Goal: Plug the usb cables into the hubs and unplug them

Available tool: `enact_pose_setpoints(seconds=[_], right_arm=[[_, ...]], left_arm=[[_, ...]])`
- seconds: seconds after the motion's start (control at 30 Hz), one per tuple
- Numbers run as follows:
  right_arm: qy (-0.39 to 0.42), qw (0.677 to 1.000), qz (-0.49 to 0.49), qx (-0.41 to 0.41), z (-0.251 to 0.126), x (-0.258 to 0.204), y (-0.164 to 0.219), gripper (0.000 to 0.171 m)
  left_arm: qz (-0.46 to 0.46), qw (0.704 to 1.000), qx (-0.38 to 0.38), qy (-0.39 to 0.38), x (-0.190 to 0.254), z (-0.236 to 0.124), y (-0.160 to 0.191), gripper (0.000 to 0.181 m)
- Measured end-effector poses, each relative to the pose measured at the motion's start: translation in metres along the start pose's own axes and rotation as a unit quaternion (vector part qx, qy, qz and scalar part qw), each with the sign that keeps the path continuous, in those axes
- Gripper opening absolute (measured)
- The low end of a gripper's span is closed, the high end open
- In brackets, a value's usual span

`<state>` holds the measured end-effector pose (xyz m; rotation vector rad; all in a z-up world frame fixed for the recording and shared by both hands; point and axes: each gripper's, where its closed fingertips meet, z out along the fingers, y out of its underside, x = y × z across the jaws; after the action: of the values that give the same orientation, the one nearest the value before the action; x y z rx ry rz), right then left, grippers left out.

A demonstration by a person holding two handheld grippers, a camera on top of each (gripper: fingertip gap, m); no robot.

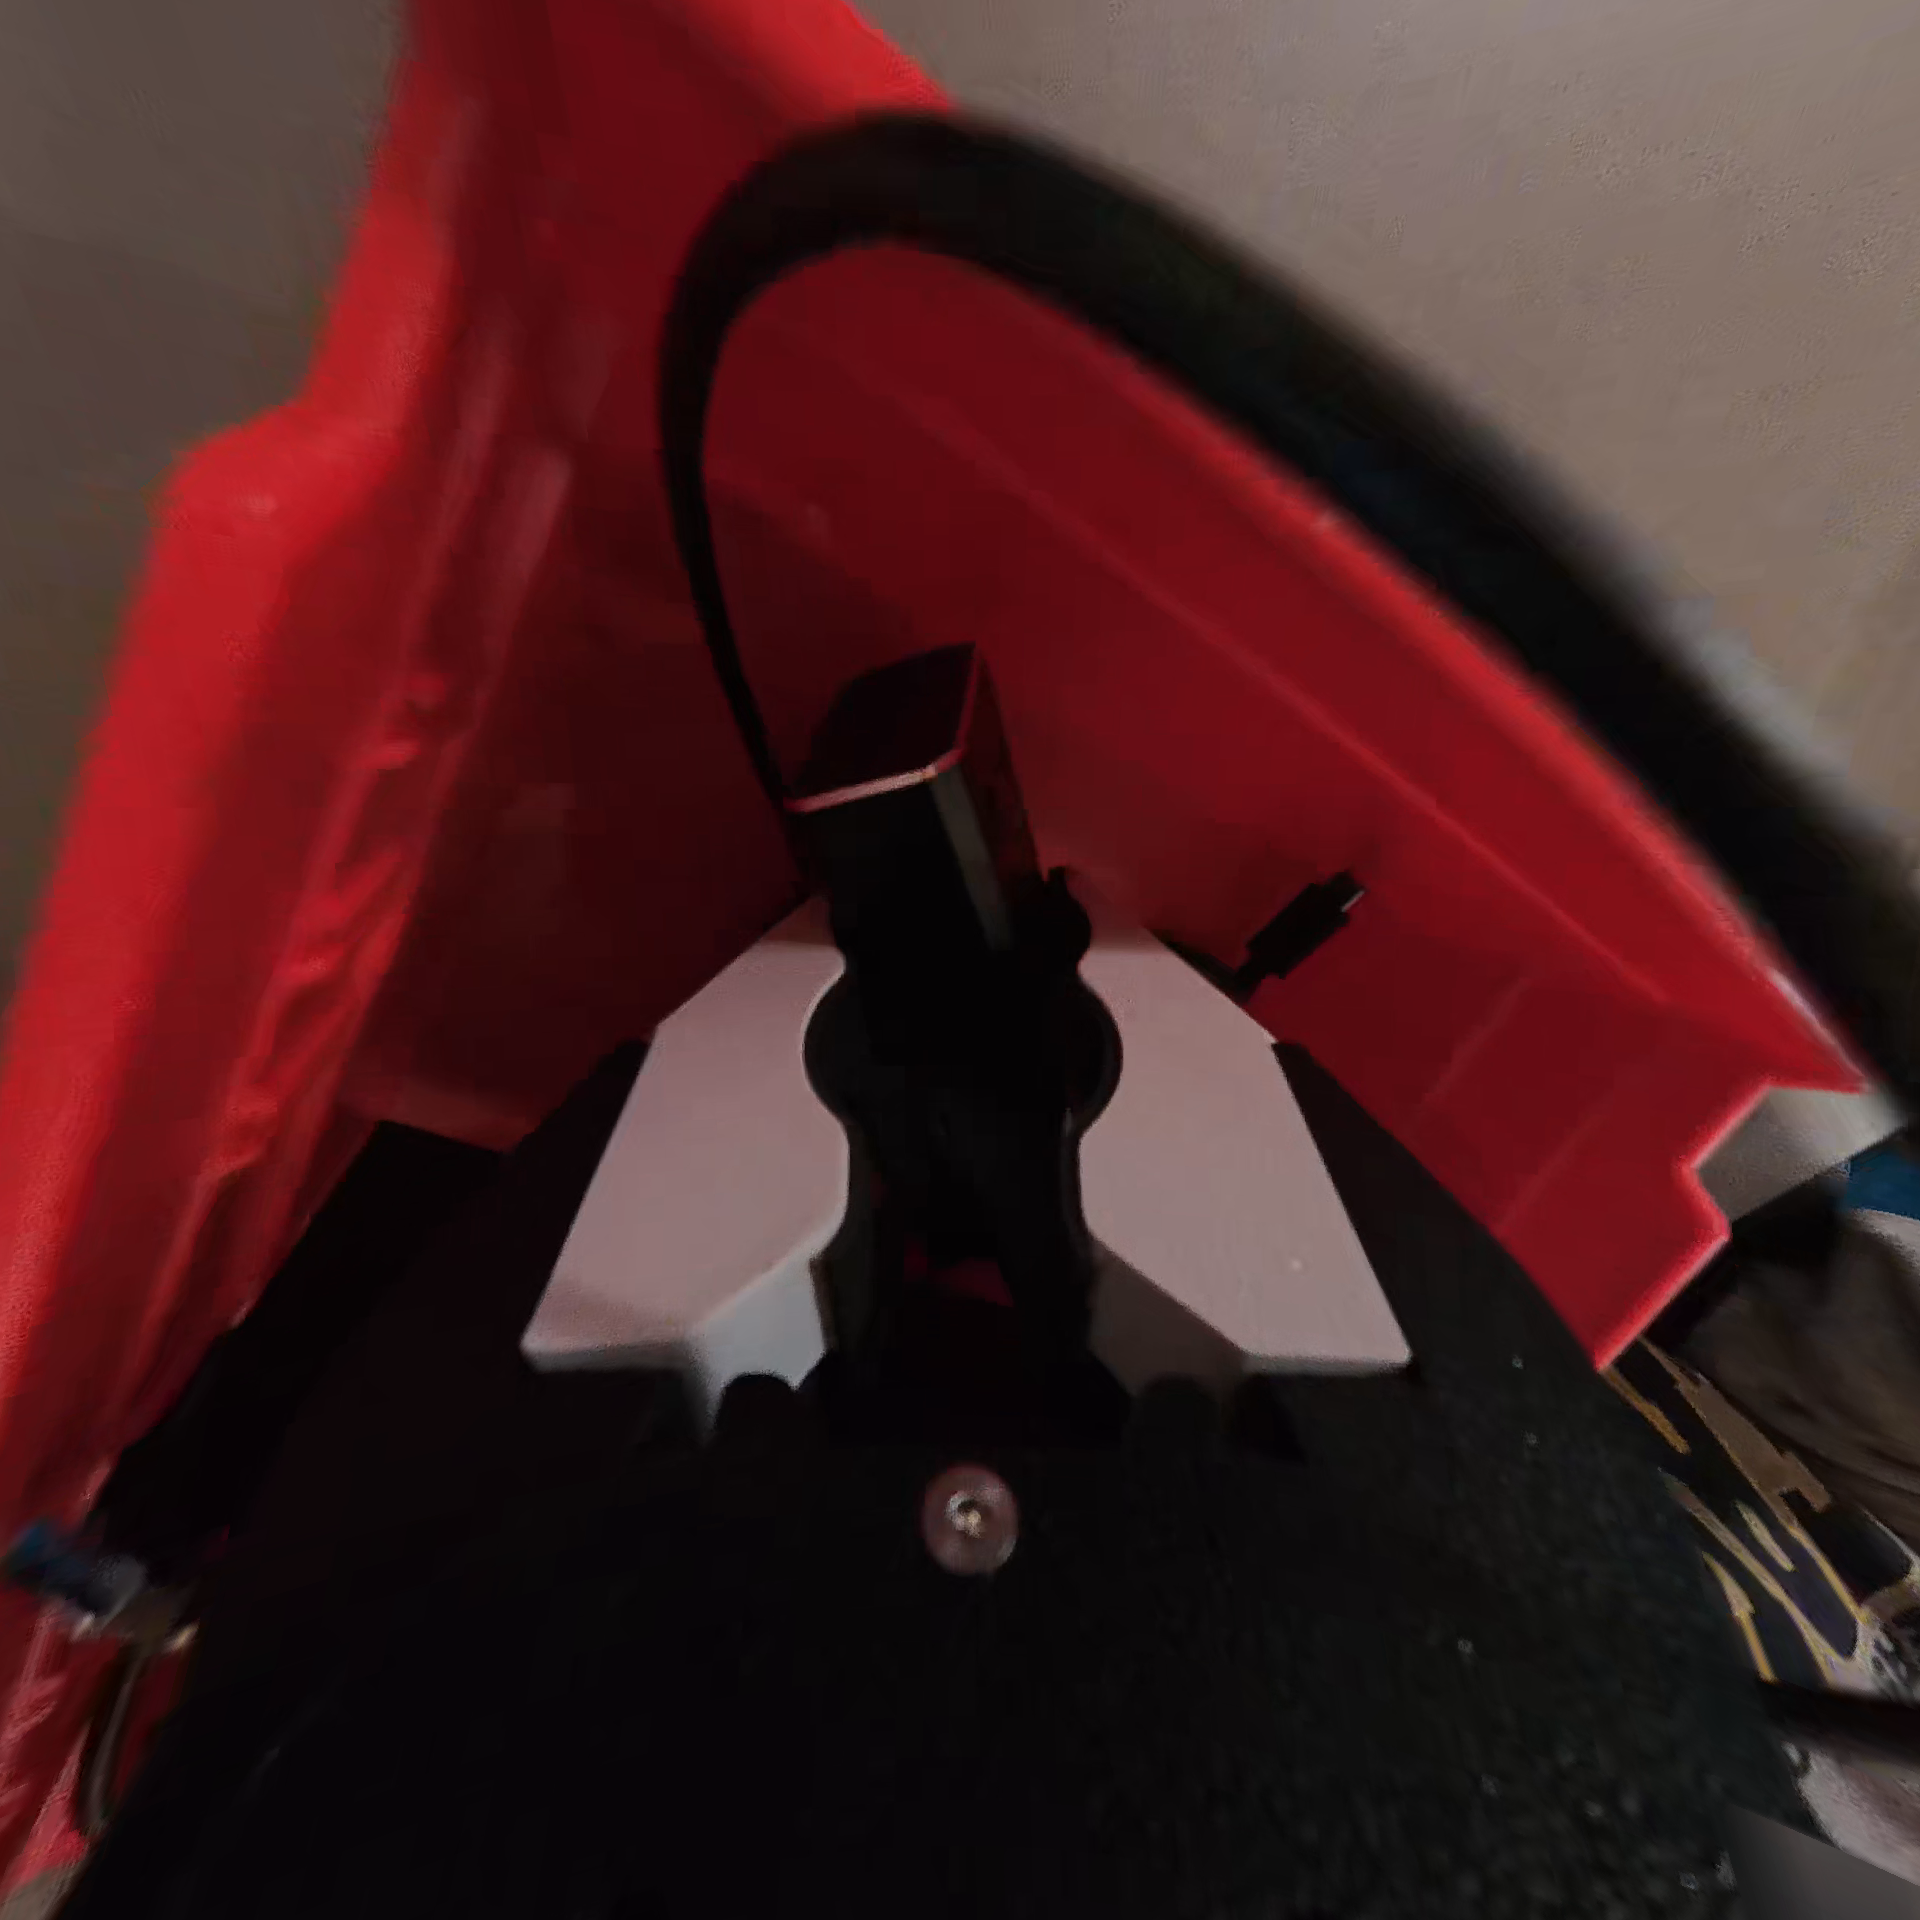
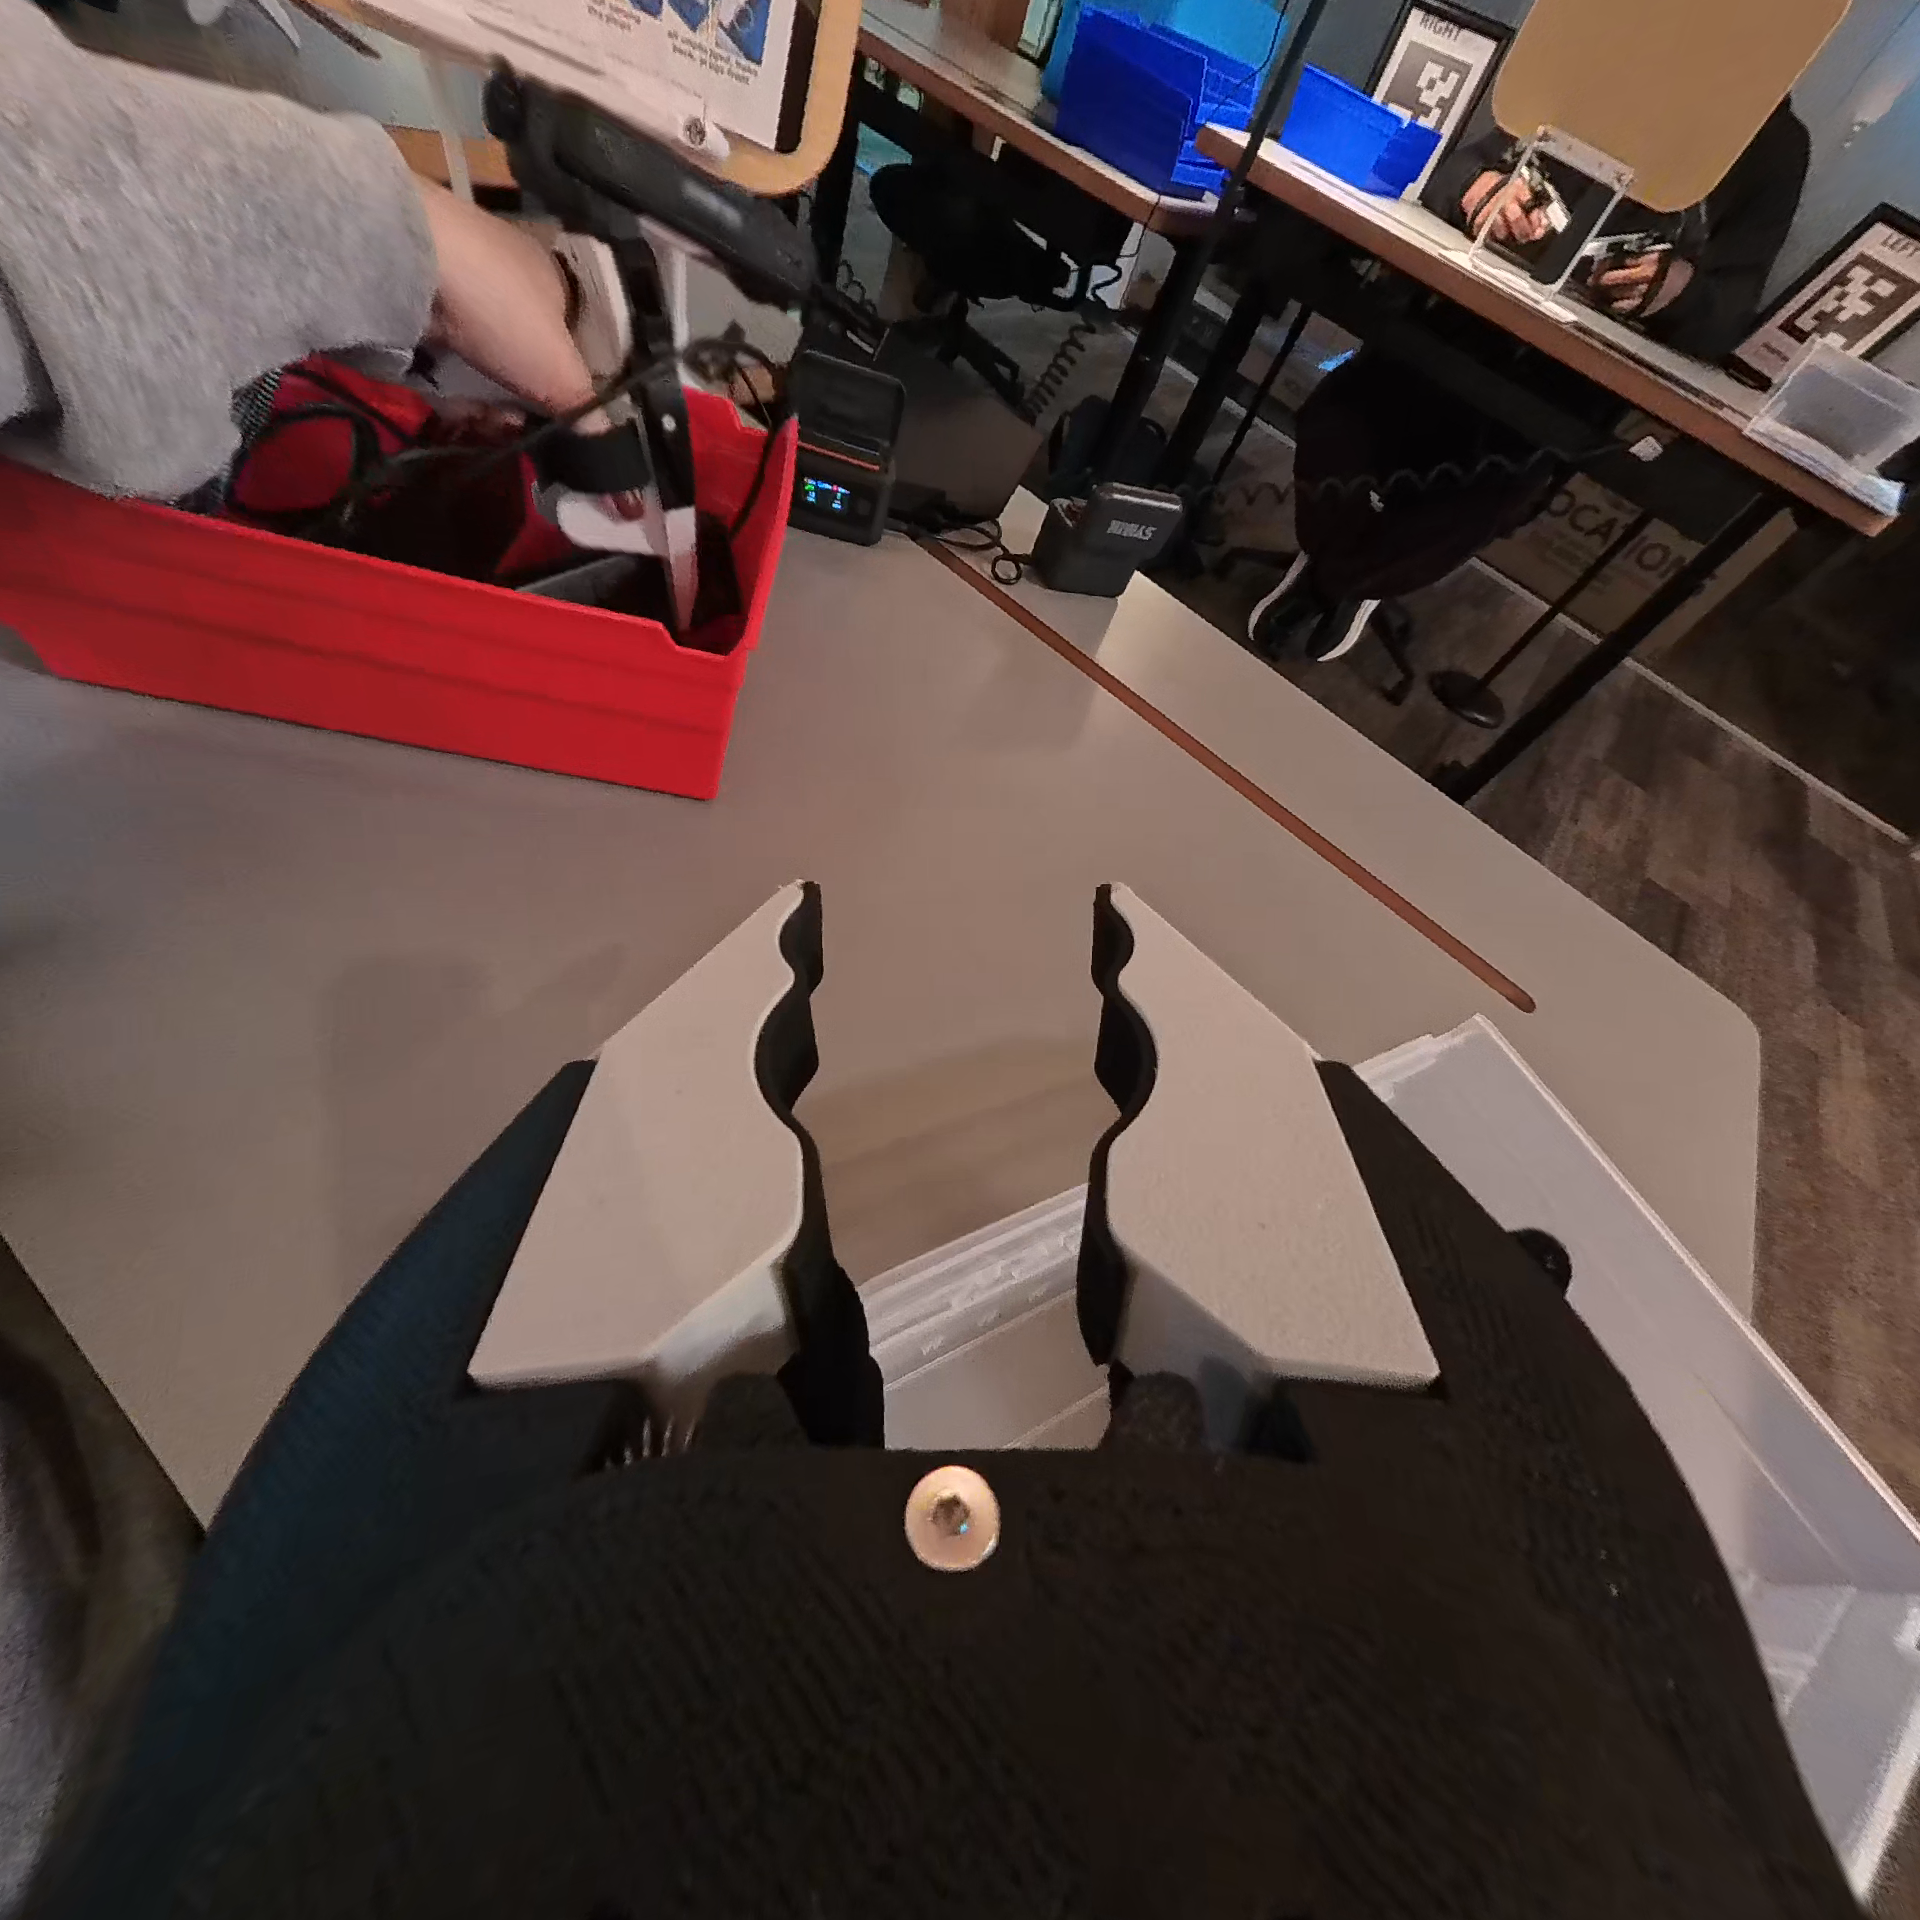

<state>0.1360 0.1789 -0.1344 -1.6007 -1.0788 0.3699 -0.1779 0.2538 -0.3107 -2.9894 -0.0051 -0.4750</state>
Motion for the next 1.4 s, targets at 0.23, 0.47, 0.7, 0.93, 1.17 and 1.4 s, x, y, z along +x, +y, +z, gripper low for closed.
enact_pose_setpoints(seconds=[0.23, 0.47, 0.7, 0.93, 1.17, 1.4], right_arm=[[0.013, 1.0, 0.007, 0.005, -0.007, 0.011, 0.0, 0.051], [0.019, 1.0, 0.012, 0.019, -0.015, 0.015, -0.004, 0.049], [0.021, 1.0, 0.009, 0.021, -0.017, 0.015, -0.006, 0.049], [0.031, 0.999, 0.006, 0.034, -0.022, 0.02, -0.01, 0.048], [0.048, 0.997, 0.006, 0.057, -0.032, 0.026, -0.019, 0.047], [0.077, 0.993, -0.004, 0.09, -0.055, 0.034, -0.031, 0.046]], left_arm=[[-0.026, 0.998, 0.05, 0.034, -0.017, -0.056, 0.006, 0.029], [0.013, 0.982, 0.171, 0.073, -0.011, -0.125, 0.005, 0.028], [0.107, 0.948, 0.301, -0.015, -0.001, -0.186, 0.006, 0.027], [0.24, 0.821, 0.465, -0.23, 0.025, -0.274, 0.019, 0.026], [0.389, 0.736, 0.545, -0.102, 0.178, -0.296, 0.061, 0.025], [0.457, 0.756, 0.447, 0.138, 0.296, -0.198, 0.081, 0.025]])
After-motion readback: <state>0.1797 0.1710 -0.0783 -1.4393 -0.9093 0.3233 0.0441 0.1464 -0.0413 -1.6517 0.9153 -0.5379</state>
